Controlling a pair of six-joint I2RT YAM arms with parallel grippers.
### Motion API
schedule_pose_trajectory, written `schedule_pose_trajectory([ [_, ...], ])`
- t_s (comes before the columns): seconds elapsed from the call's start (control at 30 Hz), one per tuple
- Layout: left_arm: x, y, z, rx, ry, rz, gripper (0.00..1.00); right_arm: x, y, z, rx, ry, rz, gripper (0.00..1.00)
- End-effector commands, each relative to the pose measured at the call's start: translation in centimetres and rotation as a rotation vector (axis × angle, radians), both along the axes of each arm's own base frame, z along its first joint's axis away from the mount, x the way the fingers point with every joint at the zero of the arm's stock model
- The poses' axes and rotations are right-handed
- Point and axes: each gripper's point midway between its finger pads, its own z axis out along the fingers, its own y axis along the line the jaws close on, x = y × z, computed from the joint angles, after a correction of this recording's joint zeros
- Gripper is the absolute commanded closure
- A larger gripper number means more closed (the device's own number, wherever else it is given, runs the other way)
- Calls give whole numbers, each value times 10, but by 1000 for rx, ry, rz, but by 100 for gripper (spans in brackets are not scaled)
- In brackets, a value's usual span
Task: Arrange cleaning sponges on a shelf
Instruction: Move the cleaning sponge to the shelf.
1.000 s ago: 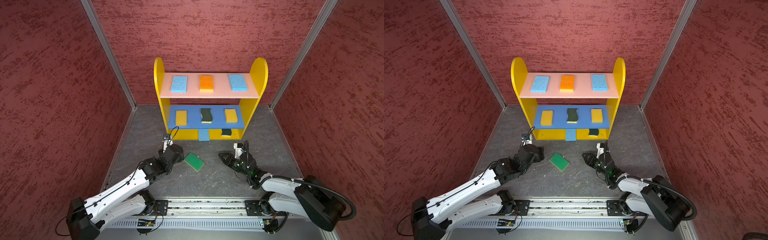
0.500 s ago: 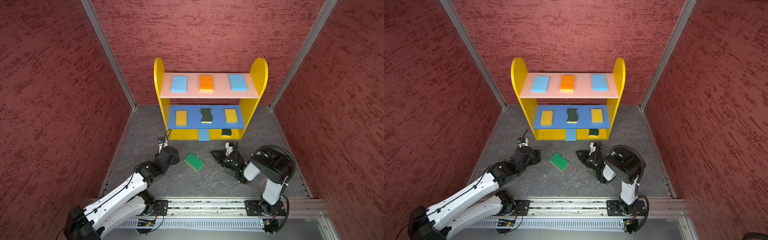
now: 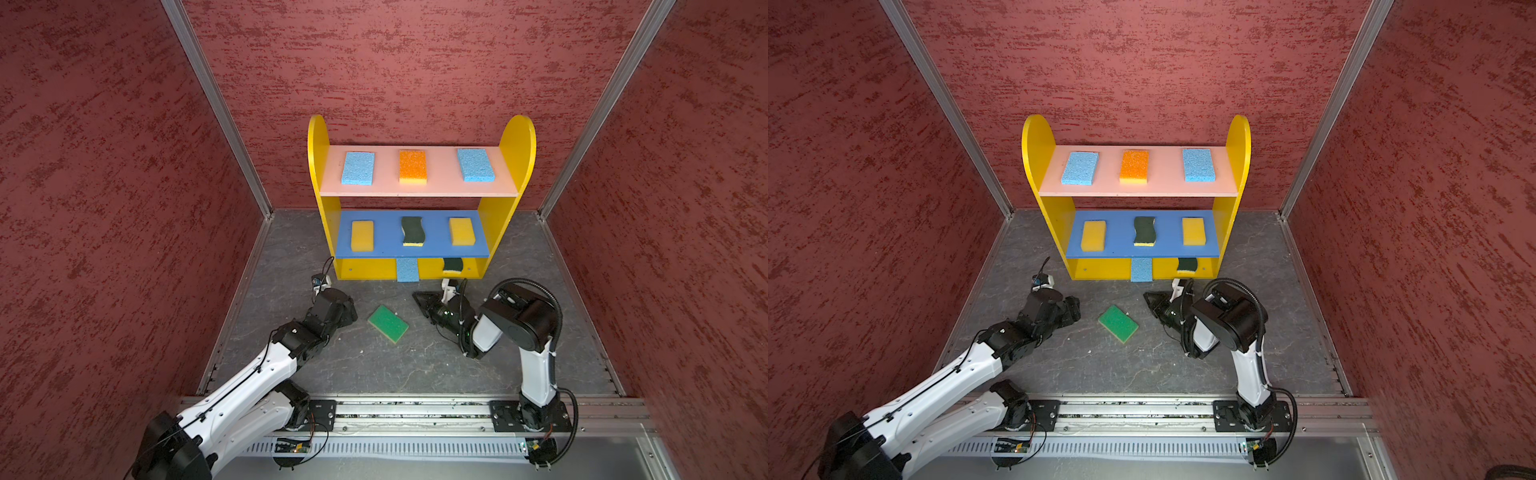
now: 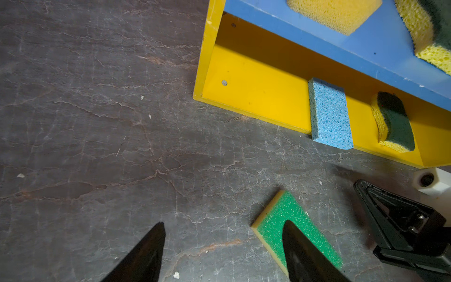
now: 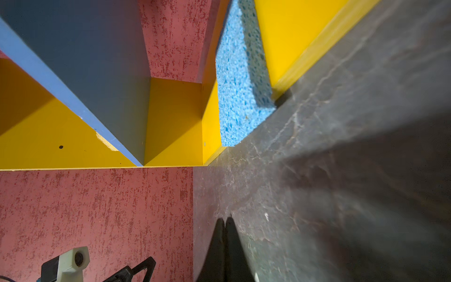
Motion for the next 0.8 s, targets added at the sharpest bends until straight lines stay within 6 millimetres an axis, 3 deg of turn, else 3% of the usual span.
schedule_pose_trajectory([
  [0.0,5,-2,3,-15,-18,-8,24,10,5,4,-31,-19,-23,100],
  [0.17,6,2,-1,-9,-4,-2,24,19,8,-4,-44,6,-44,100],
  [0.77,12,7,-5,-23,4,8,23,23,13,-24,-29,38,-77,100],
])
